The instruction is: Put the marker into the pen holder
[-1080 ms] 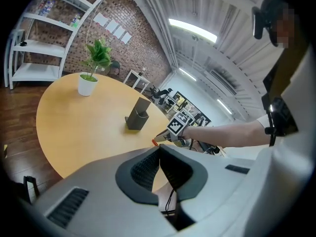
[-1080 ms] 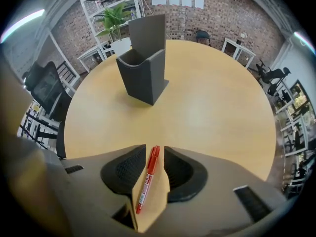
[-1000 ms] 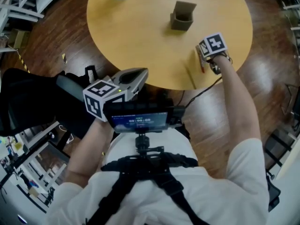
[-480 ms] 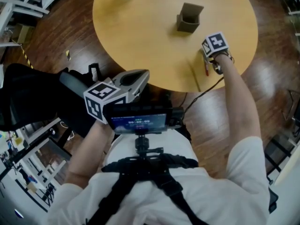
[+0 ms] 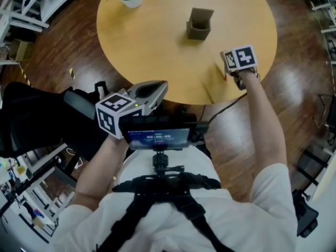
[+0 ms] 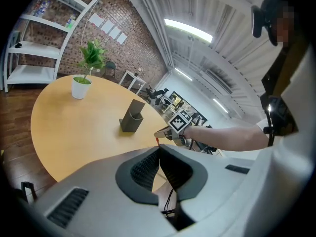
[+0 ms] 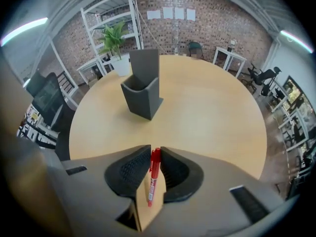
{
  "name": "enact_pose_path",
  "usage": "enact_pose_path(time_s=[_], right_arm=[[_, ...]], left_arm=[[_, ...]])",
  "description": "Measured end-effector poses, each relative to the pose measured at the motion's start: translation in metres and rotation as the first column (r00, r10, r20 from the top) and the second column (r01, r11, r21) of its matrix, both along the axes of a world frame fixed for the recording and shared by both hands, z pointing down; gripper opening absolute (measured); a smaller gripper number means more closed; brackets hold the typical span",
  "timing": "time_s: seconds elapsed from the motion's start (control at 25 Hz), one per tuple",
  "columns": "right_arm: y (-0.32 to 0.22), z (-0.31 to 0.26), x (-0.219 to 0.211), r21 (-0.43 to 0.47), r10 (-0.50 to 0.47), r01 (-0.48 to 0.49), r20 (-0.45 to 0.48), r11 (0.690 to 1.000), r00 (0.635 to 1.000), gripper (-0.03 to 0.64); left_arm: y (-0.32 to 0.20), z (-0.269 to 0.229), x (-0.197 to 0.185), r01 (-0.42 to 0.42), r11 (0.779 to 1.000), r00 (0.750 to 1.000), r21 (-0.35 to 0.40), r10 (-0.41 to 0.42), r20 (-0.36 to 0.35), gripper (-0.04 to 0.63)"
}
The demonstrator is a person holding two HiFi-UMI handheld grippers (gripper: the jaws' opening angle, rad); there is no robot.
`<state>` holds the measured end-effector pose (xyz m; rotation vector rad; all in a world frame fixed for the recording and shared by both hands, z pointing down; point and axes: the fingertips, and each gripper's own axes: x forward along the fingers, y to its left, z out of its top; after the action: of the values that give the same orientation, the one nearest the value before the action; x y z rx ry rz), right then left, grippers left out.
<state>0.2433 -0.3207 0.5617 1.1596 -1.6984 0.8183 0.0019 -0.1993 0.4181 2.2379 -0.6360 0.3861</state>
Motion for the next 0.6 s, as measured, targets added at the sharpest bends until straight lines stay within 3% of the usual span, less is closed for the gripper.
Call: enact_pose_path(time_s=[0.24,0.44,0.6], right_arm=[[-0.014,-0.052,-0.004,0.223,0.052,-0.067,0.071,0.973,0.996,0.057],[-0.049,-0.109,-0.031,0.434,0.034,-0.102,0.162,0.895,0.986,0.057],[-0.077,-0.140,-0.045,0.522,0.029,-0.135,0.206,0.842,0.978,0.057]], left_arm=[[0.001,-0.006,0.012,-0.038,0.999,0.999,0.029,0.038,-0.012,0.000],[-0.001,-0.006,0.002,-0.030,0.999,0.999,0.028,0.030,-0.013,0.000],[-0.003,-0.006,-0.001,-0.014,1.000,1.000,0.026,0.014,-0.014,0.000]])
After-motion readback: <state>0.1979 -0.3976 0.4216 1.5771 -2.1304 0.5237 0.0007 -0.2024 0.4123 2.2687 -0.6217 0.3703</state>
